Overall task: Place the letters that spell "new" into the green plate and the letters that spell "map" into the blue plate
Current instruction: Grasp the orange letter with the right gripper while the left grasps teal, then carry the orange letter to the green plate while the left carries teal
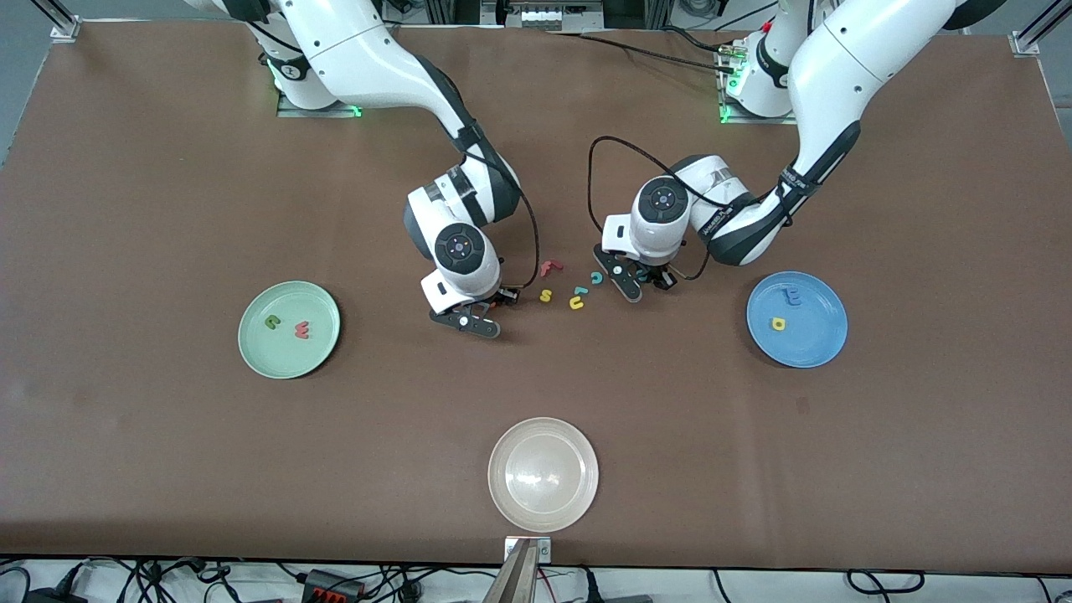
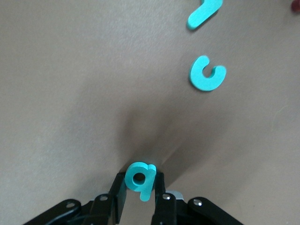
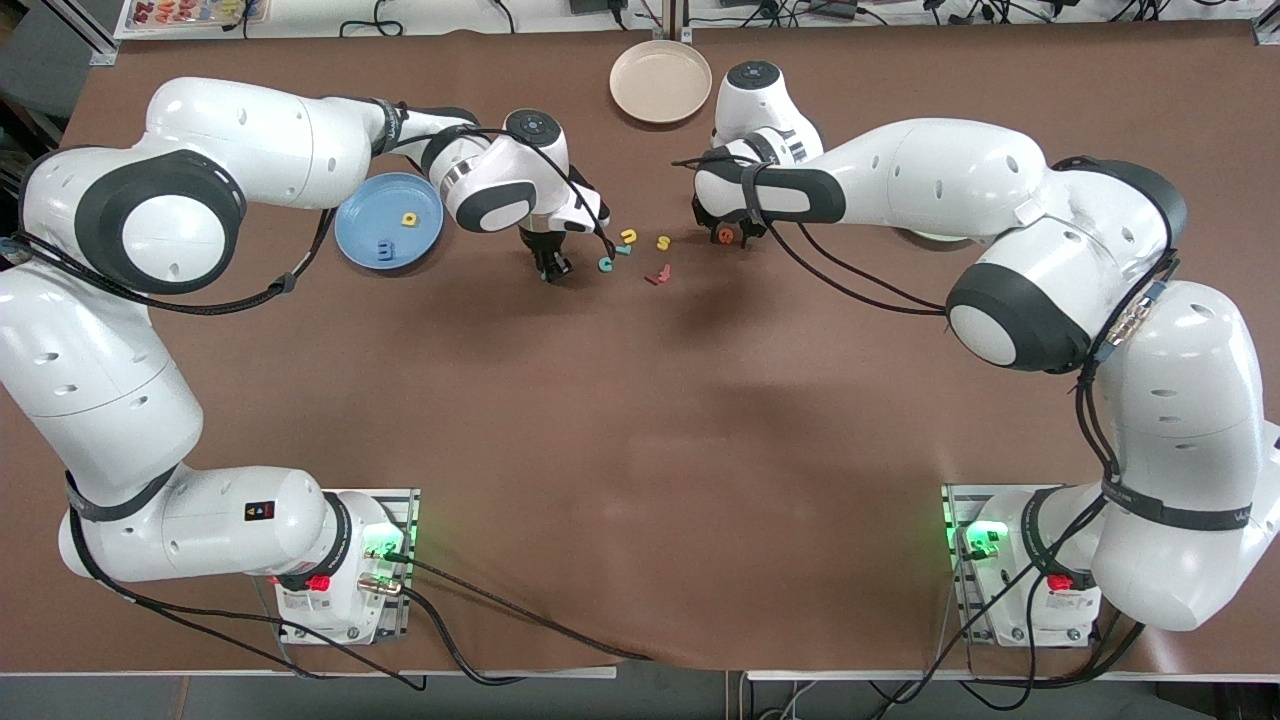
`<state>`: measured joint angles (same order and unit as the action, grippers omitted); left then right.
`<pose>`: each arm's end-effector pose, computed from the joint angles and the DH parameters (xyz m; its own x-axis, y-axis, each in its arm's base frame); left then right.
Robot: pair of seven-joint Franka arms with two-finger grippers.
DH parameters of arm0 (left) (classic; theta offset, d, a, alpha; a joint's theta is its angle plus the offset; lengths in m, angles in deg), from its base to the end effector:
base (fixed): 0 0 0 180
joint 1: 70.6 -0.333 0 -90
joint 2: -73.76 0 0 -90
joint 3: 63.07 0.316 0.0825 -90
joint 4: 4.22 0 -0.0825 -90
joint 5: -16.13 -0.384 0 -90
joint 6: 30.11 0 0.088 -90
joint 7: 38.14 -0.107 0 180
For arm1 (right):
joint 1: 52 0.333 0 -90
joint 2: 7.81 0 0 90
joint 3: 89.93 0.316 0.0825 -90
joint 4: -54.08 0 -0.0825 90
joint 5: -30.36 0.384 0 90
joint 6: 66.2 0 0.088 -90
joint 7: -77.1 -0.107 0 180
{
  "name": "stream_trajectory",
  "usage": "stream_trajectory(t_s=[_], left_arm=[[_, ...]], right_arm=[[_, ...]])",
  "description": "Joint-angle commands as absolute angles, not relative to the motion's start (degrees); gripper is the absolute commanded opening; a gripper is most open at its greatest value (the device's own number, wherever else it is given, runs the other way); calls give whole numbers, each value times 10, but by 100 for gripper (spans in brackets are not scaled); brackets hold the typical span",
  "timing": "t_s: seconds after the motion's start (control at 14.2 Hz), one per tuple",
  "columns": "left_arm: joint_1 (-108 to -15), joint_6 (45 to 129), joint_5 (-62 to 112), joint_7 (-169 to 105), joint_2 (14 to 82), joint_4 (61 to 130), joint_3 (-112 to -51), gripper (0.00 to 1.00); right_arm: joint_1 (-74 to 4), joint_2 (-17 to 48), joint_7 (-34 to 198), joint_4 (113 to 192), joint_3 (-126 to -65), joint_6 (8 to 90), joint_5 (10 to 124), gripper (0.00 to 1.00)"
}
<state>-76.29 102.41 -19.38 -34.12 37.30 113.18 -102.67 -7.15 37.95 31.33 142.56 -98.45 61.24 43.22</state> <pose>0.4765 -0.3127 0.1739 0.5925 -0.7919 -0.1476 -0.8002 -0.5997 0.0057 0.5455 0.4271 0.1735 0.9560 -0.2694 -0.1160 -0.2666 -0.9630 0.0390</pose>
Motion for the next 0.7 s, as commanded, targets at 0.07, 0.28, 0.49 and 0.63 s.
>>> stream_trajectory(t_s=[0.07,0.28,0.49,0.63], left_arm=[[-772,881,-205,-348,430,1085,-1039,9],[-791,765,-205,-352,438,1022,-1038,9],[-853,747,-207,-388,424,998,-1025,9],[-904,751,-206,-399,398,990,-1025,9]], right_arm=[[-68,385,314,1416,-989,608,440,51],[-72,384,313,1415,-990,609,442,23],[-79,380,317,1415,-992,609,435,5],[-94,369,360,1417,-996,600,435,5]])
